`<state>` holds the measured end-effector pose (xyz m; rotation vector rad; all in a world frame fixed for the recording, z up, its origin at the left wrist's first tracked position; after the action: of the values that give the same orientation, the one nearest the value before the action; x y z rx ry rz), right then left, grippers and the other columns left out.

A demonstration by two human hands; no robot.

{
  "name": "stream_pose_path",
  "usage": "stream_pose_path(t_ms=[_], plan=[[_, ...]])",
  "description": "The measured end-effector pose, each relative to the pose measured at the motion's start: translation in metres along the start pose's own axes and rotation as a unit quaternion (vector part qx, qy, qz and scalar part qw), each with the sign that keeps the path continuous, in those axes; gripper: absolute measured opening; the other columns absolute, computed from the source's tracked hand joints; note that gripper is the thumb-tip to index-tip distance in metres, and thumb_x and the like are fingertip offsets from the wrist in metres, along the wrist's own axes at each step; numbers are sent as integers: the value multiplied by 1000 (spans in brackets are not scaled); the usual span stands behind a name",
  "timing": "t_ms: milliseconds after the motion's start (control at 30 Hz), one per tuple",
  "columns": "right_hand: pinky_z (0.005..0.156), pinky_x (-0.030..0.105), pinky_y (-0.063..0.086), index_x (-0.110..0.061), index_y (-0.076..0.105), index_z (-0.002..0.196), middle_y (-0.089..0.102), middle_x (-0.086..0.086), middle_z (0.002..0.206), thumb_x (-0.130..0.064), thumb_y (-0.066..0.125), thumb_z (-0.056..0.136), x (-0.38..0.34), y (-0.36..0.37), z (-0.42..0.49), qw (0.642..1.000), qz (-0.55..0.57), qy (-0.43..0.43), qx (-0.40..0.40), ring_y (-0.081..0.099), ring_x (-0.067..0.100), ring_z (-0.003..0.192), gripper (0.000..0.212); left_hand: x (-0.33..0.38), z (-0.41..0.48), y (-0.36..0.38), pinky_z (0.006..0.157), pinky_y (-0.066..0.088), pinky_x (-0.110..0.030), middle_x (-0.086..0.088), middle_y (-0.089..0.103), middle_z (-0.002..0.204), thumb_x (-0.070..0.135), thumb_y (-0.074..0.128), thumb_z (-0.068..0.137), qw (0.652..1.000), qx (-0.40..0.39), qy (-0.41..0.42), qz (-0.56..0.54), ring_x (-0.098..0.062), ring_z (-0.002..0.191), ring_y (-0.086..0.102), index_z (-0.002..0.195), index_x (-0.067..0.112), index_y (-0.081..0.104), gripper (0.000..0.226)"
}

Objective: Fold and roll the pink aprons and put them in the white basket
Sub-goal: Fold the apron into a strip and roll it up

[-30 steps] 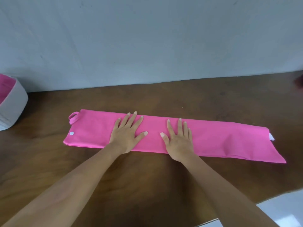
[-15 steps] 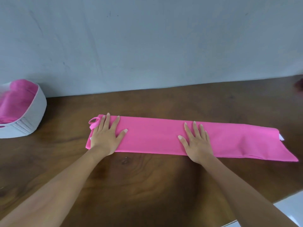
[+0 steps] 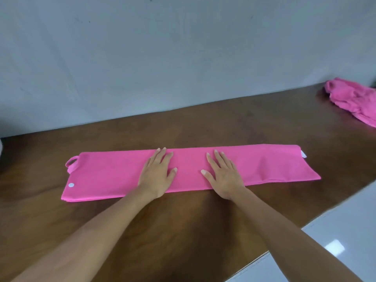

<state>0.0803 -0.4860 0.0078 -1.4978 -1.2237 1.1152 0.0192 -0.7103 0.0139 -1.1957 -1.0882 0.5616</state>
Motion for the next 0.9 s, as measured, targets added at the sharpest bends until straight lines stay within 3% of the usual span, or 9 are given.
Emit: stream_pose_path(t_ms=[267, 600, 900], plan=[[126, 41, -5, -36, -14, 158, -17, -5, 168, -74, -16, 79, 47, -4, 4, 1000, 10, -29, 8, -18, 16, 153, 88, 92, 37, 41, 127, 4, -37, 1, 7, 171, 48, 32, 107, 1000, -5, 2, -1, -16, 157, 1, 162, 22, 17, 62], [126, 41, -4, -34, -18, 158, -22, -5, 166, -74, -1, 94, 152, -16, 17, 999, -24, -44, 19, -21, 13, 152, 77, 87, 40, 56, 126, -1, -32, 9, -1, 170, 56, 21, 105, 999, 17, -2, 48, -7, 155, -7, 163, 29, 9, 65], [127, 38, -5, -34, -21, 156, -26, -10, 164, -78, -6, 89, 257, -28, 11, 997, -38, -61, 6, -22, 8, 151, 81, 86, 38, 56, 127, 3, -32, 14, 3, 169, 66, 9, 98, 999, 19, -8, 50, -3, 155, -4, 162, 32, 15, 73]])
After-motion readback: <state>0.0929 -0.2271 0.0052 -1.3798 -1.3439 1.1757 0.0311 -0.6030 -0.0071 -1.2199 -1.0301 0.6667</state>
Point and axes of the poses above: each hand's wrist, its own z-axis towards the middle knuckle, its own y-axis out of the palm, x = y × z, the point moved 5 cm from there along z, towards the middle knuckle
